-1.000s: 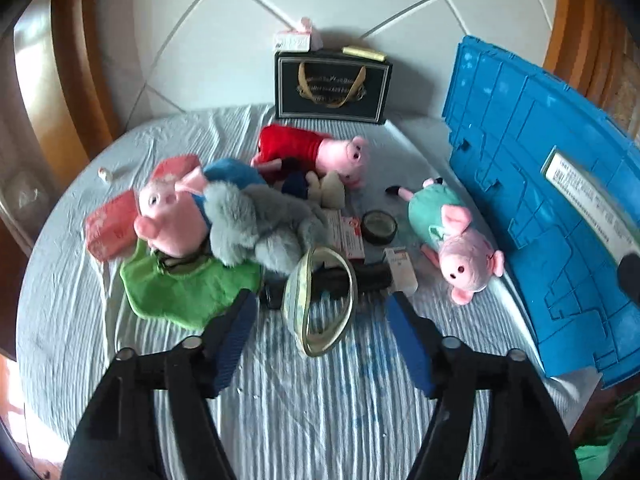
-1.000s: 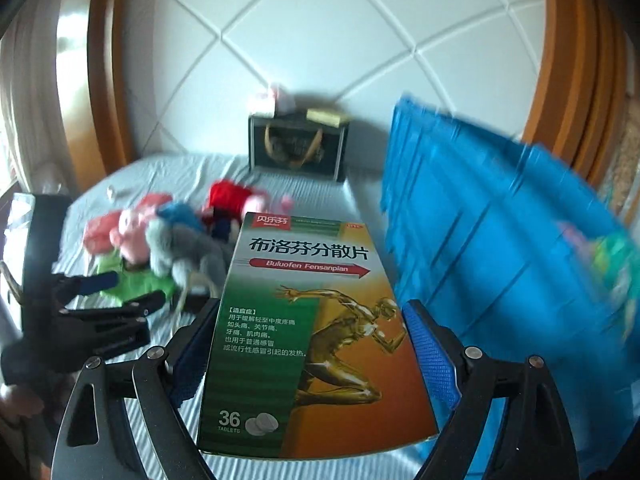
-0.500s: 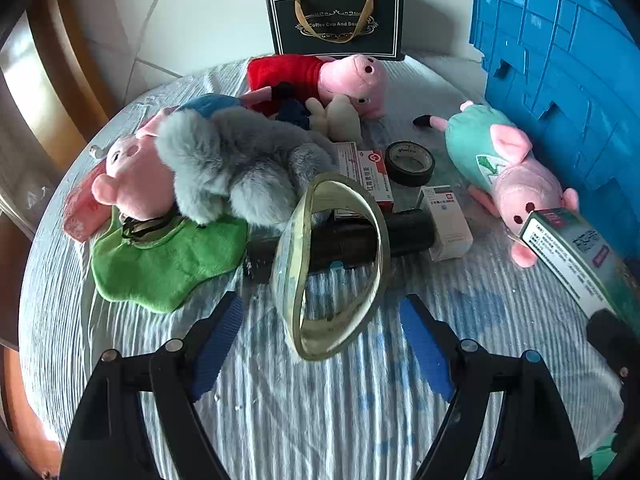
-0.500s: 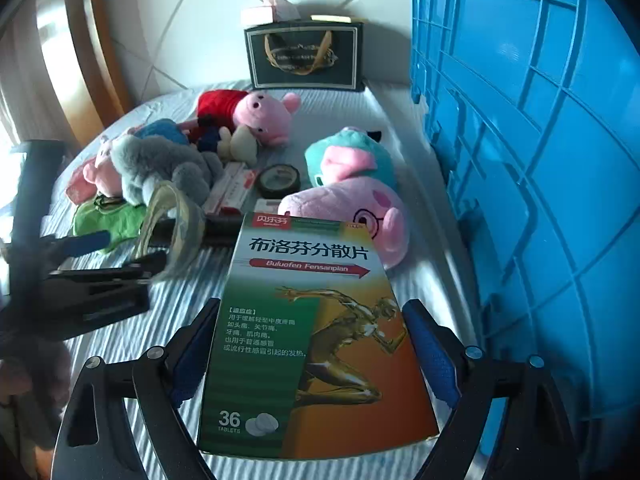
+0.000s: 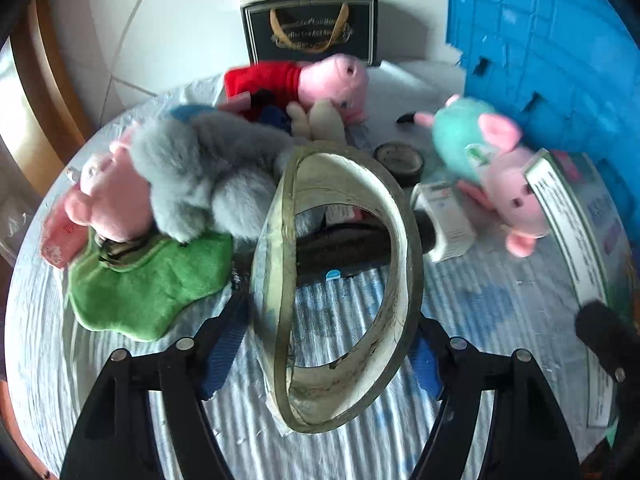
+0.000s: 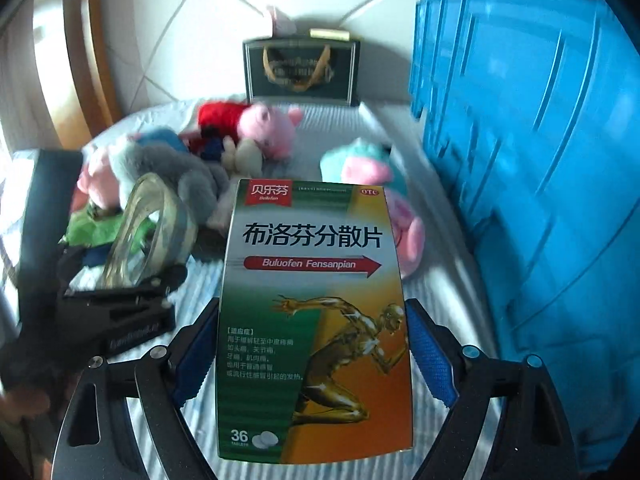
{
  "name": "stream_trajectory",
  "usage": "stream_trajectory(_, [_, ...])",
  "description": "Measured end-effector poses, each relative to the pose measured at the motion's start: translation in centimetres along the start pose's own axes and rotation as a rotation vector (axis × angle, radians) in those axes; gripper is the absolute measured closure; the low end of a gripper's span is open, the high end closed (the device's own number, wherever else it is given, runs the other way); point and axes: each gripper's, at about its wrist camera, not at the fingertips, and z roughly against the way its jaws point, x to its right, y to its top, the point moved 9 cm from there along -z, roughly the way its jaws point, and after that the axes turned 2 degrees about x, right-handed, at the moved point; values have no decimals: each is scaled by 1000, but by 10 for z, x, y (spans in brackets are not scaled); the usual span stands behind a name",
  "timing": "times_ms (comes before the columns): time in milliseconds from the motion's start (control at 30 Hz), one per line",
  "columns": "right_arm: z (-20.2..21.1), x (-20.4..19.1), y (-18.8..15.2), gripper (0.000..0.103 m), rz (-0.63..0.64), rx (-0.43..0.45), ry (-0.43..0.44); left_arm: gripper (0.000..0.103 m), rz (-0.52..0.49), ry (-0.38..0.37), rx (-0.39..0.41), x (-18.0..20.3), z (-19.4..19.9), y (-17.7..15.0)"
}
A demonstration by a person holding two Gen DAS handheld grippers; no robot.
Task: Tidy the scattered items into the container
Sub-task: 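Carry the tape ring and ibuprofen box over the blue crate with both grippers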
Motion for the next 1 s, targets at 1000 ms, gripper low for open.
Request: stream_trajectory(1000, [279, 322, 107, 16, -159, 436, -353, 31, -157, -334, 491, 321, 286, 197])
